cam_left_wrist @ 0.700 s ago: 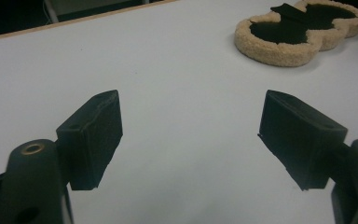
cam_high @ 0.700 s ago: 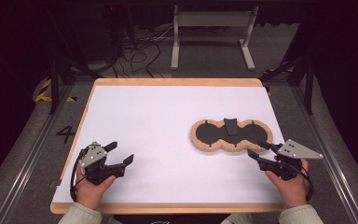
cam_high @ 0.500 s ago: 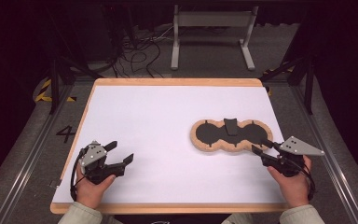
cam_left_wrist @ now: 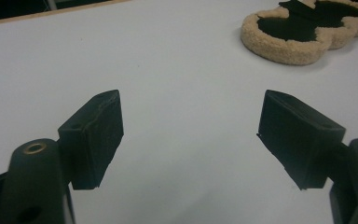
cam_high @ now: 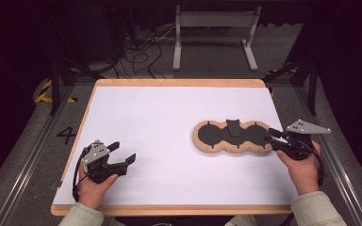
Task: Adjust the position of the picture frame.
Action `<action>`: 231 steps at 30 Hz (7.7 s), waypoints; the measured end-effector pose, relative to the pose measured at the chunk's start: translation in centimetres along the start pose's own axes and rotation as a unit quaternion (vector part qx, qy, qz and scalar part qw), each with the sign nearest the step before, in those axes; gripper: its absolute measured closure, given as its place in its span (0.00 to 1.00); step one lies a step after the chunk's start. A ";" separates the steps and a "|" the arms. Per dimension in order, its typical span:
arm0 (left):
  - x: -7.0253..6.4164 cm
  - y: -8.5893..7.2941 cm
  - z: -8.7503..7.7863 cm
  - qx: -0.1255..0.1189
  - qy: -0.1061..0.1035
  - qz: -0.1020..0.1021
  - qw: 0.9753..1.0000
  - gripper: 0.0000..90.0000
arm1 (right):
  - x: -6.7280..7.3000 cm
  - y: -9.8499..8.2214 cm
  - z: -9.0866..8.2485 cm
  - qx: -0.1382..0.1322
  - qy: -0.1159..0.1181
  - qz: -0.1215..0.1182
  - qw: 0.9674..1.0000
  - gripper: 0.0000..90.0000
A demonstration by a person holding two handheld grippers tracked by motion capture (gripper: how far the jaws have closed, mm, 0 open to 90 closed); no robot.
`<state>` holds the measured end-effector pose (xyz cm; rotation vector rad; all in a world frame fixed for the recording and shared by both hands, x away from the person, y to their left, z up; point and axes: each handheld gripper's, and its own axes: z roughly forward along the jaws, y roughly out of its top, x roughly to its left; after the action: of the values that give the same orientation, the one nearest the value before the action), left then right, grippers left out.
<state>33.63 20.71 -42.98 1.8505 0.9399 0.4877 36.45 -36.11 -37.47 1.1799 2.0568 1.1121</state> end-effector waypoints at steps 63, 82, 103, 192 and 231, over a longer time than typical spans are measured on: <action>0.0 0.2 1.9 0.031 -0.014 0.009 0.999 0.29 | -0.7 0.9 11.4 0.210 0.005 0.025 0.977 1.00; -0.1 0.5 2.1 0.035 -0.009 0.018 0.999 0.29 | 2.9 5.4 12.3 0.202 0.026 -0.066 0.977 1.00; -0.2 0.4 2.4 0.037 -0.017 0.024 0.999 0.29 | 2.9 8.6 18.7 0.250 0.035 -0.056 0.966 1.00; -3.4 6.1 15.3 0.199 -0.069 -0.026 0.977 0.91 | 7.7 -0.3 7.4 0.198 0.106 -0.043 0.974 1.00; -2.1 4.6 8.4 0.159 -0.100 -0.029 0.982 0.82 | 16.1 0.5 9.5 0.188 0.237 -0.093 0.948 1.00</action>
<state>39.84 13.10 -42.54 2.1054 0.9737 0.1129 35.94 -18.13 -42.64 0.9095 2.7854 1.0079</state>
